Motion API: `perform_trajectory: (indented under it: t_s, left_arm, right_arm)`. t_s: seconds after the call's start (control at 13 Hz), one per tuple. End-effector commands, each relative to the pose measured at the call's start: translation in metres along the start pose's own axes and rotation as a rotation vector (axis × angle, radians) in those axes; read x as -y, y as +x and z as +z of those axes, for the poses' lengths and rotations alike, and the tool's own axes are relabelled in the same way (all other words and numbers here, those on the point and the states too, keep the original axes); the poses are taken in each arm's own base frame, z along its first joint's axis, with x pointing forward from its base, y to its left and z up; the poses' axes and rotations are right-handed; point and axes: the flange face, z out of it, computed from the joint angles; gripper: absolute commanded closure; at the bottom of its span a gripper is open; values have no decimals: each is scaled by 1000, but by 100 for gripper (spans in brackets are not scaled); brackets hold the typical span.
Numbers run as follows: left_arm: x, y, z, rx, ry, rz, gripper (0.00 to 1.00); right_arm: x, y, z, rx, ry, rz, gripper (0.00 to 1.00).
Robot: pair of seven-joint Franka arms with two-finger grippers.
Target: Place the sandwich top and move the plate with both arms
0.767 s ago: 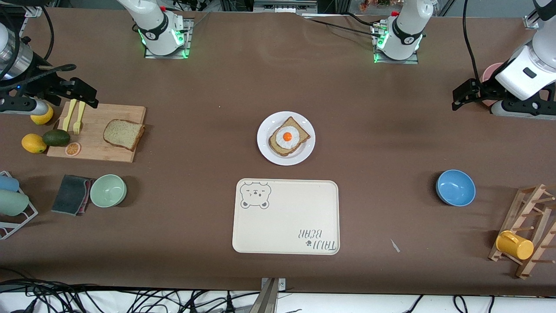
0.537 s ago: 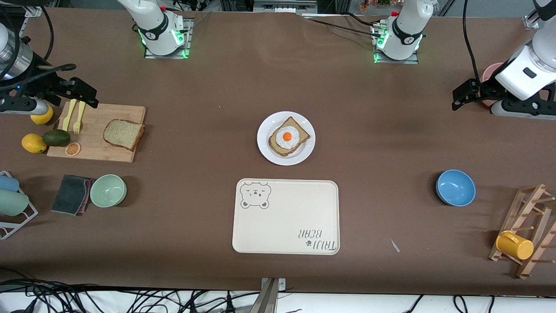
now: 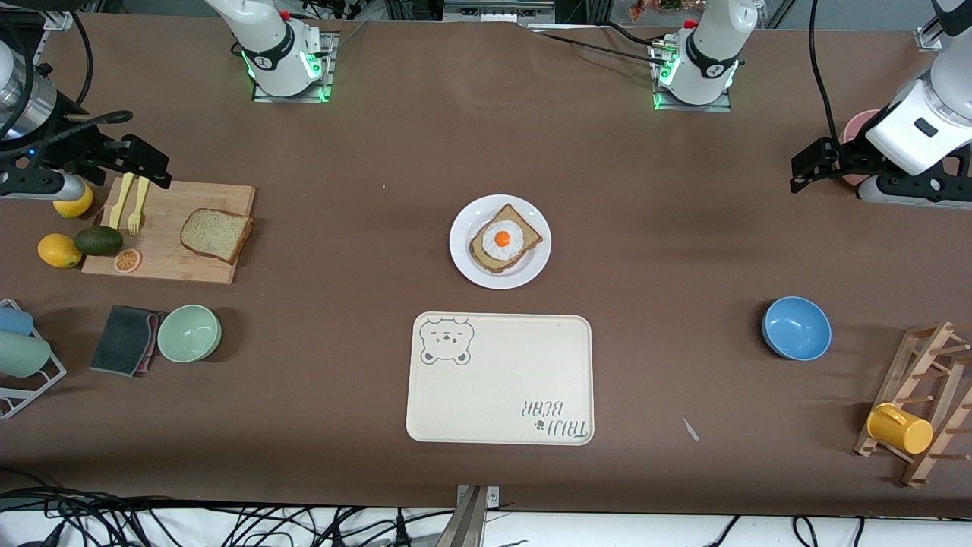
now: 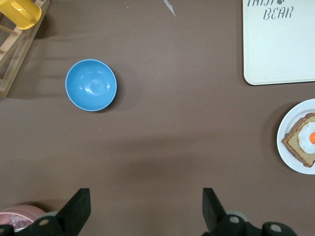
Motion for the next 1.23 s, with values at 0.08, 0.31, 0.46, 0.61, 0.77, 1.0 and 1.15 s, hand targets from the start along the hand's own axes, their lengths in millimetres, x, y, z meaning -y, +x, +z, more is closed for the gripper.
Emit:
perform_trajectory:
  t_s: [0.08, 0.31, 0.46, 0.61, 0.77, 1.0, 1.15]
  left_arm:
    - [0, 0, -5, 8, -24, 0, 0]
    - [-1, 0, -5, 8, -24, 0, 0]
    - [-1, 0, -5, 8, -24, 0, 0]
    - [-1, 0, -5, 8, -24, 0, 0]
    - [-1, 0, -5, 8, -24, 0, 0]
    - [-1, 0, -4, 9, -24, 0, 0]
    - [0, 0, -5, 8, -24, -2, 0]
  right_arm:
    - [0, -3, -4, -3, -3, -9, 0]
    - [-1, -3, -4, -3, -1, -5, 0]
    - [-1, -3, -5, -1, -11, -5, 0]
    - [-1, -4, -5, 2, -11, -5, 0]
    - [0, -4, -5, 2, -11, -5, 0]
    - [-1, -4, -2, 12, -3, 5, 0]
    - [0, -4, -3, 10, -5, 5, 0]
